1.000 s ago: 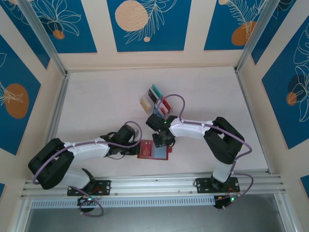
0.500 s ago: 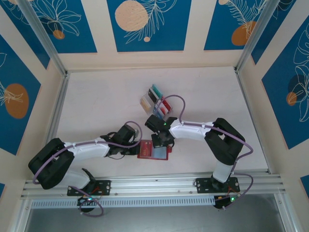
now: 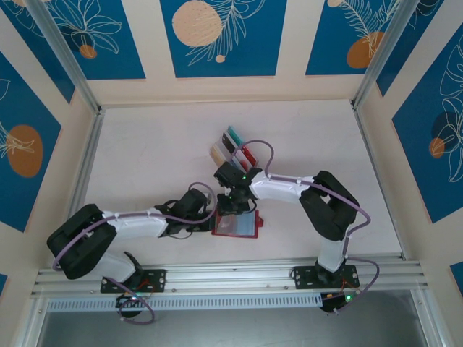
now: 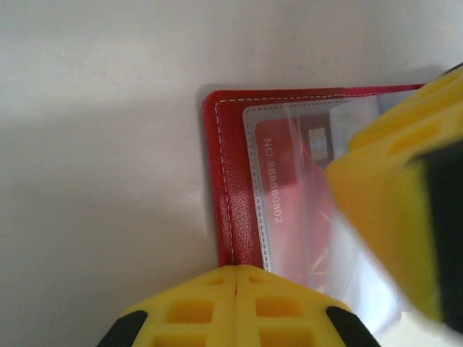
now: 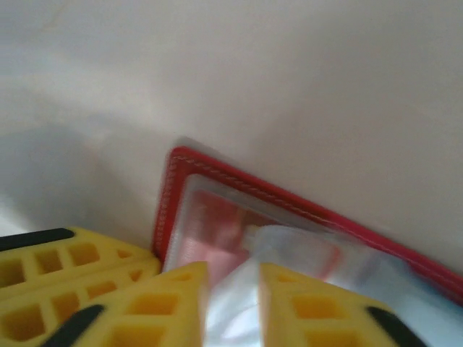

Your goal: Put the credit cards into the card holder

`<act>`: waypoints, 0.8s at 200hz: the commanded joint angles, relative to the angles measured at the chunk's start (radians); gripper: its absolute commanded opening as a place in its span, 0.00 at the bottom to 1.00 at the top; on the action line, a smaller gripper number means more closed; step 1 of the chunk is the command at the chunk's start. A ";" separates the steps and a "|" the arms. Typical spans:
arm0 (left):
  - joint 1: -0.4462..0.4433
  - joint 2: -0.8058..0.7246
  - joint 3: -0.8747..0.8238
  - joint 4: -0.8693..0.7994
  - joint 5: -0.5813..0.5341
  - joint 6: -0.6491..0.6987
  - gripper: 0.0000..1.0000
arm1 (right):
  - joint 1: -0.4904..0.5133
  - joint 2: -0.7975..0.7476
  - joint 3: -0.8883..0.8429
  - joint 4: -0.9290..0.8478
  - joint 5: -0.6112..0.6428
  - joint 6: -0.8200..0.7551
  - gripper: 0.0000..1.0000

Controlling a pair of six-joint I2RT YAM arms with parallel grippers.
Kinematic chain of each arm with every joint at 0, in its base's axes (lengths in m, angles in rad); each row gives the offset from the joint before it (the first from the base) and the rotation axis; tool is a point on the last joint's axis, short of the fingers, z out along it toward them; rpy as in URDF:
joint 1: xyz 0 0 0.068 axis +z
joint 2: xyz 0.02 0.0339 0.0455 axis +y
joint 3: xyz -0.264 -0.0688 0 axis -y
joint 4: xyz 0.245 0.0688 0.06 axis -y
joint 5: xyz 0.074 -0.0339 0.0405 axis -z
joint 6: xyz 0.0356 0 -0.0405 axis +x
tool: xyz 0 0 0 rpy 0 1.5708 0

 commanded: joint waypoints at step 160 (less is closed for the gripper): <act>0.141 -0.397 -0.052 -0.368 0.062 0.044 0.32 | -0.055 -0.249 -0.168 0.016 -0.112 -0.048 0.50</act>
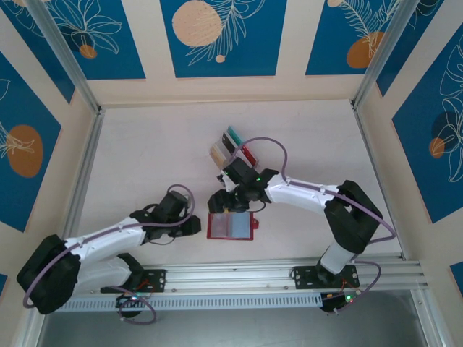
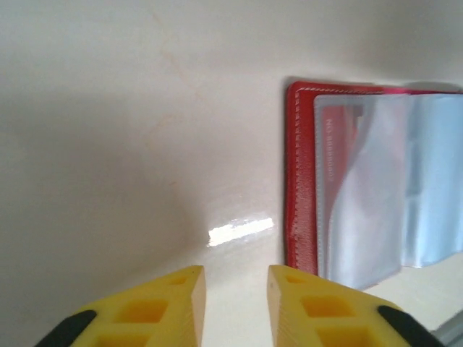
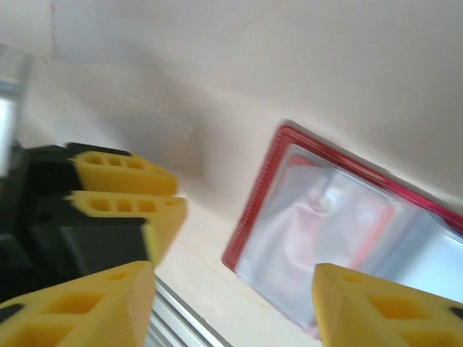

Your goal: Put the credit cards into the card holder

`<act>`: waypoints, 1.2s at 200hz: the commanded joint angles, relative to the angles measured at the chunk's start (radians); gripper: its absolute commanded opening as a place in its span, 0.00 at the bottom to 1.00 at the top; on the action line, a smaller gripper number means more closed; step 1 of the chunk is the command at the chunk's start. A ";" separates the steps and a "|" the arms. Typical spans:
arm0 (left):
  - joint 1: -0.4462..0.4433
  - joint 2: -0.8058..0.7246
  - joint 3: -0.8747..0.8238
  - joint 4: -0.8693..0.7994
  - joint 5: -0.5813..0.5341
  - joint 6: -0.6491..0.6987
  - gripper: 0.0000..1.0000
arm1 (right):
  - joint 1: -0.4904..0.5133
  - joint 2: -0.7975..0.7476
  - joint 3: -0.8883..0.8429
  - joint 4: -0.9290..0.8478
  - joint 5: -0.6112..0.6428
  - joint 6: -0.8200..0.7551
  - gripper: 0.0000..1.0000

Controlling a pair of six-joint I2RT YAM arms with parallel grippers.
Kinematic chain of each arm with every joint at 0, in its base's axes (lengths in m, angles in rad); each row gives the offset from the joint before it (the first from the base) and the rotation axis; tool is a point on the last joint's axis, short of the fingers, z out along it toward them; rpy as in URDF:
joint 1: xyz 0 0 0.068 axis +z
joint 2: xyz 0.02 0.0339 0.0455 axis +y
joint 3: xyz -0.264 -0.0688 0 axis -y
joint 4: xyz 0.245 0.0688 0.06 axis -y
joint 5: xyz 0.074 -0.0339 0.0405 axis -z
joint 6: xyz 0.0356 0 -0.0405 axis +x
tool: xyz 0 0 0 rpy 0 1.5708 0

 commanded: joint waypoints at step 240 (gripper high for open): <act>0.080 0.181 0.217 0.113 0.120 0.136 0.57 | -0.479 0.234 0.581 -0.325 0.131 -0.316 0.61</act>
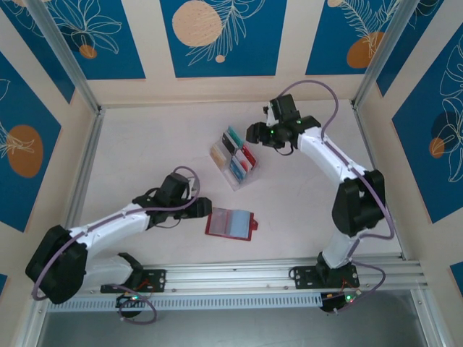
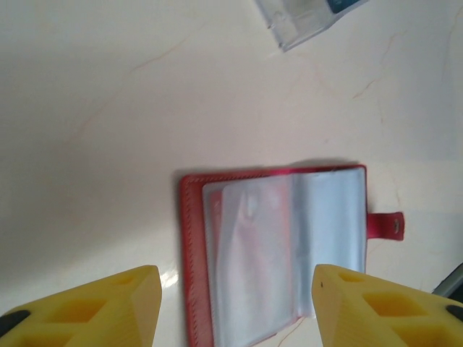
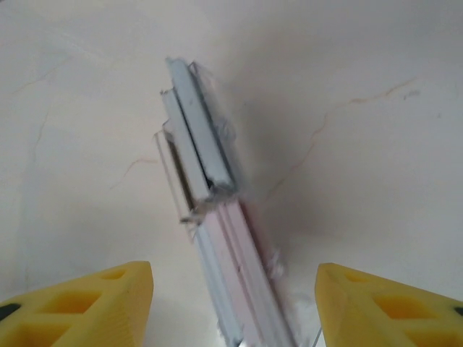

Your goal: Put the credit cards into the card holder

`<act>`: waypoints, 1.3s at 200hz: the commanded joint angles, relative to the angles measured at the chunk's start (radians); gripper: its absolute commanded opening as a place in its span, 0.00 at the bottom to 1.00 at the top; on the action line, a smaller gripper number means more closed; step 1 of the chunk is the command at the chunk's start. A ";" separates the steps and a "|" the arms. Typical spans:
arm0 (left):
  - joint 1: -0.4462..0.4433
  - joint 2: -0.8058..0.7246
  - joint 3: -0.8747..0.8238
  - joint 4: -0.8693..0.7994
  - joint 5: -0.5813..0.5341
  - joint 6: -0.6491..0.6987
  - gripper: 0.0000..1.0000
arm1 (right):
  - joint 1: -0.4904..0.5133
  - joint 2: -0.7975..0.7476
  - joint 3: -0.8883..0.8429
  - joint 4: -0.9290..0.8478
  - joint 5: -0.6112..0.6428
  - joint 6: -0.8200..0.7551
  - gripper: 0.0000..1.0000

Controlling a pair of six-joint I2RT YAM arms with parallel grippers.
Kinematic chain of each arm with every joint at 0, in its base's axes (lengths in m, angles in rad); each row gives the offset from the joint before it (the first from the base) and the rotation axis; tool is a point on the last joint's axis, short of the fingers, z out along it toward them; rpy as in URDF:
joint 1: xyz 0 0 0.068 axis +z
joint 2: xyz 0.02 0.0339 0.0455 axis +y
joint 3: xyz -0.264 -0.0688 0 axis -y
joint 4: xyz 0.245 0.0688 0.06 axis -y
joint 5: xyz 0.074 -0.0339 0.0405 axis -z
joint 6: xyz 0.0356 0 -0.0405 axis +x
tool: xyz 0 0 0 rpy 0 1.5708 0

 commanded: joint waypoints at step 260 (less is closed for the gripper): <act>0.057 0.288 0.158 0.143 0.110 0.000 0.56 | 0.008 0.093 0.038 -0.138 -0.282 -0.102 0.35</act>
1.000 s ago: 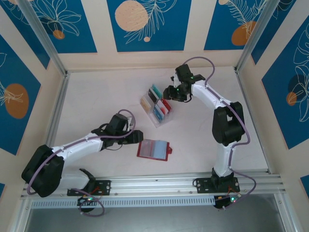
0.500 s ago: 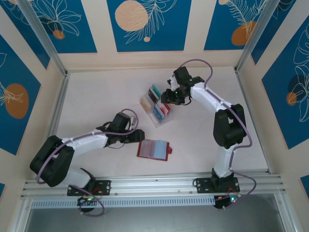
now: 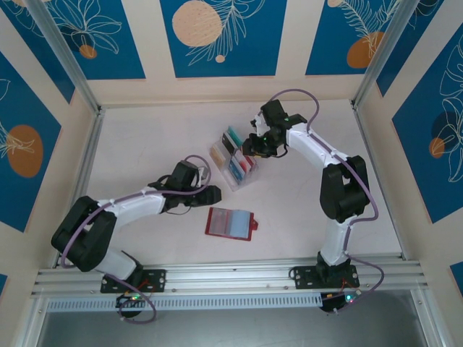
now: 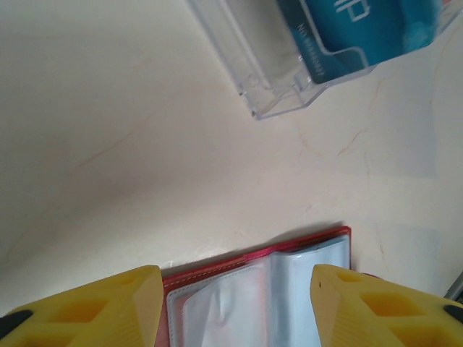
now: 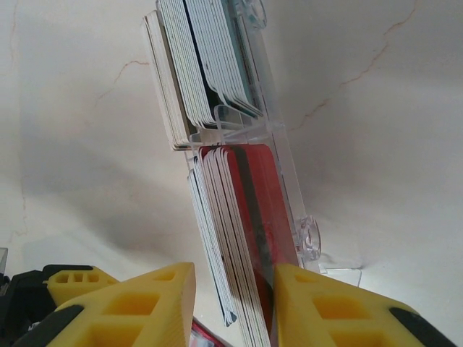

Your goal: Put the credit cards into the card holder

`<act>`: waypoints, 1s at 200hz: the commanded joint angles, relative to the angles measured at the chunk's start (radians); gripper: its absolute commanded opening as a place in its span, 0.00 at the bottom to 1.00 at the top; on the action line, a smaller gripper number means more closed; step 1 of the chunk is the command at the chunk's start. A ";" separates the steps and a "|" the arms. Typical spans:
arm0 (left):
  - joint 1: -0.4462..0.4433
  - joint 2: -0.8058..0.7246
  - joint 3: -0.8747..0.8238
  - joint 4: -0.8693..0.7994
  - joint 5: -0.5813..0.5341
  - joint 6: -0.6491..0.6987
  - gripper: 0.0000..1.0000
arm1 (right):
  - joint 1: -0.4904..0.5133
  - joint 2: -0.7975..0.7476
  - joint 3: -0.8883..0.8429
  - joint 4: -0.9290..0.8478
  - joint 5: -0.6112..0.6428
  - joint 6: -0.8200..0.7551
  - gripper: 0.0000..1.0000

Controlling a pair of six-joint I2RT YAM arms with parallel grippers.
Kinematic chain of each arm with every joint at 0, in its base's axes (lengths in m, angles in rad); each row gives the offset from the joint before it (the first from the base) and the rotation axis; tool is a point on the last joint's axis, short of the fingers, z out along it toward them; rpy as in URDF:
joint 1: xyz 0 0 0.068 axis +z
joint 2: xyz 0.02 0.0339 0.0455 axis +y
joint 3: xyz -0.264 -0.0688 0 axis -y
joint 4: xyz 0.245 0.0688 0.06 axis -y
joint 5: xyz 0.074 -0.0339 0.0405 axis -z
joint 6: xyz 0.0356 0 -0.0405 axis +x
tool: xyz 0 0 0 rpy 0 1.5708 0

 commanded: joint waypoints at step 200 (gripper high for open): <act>0.025 0.078 0.059 0.024 0.053 -0.005 0.56 | -0.033 -0.064 0.007 -0.038 -0.050 0.005 0.14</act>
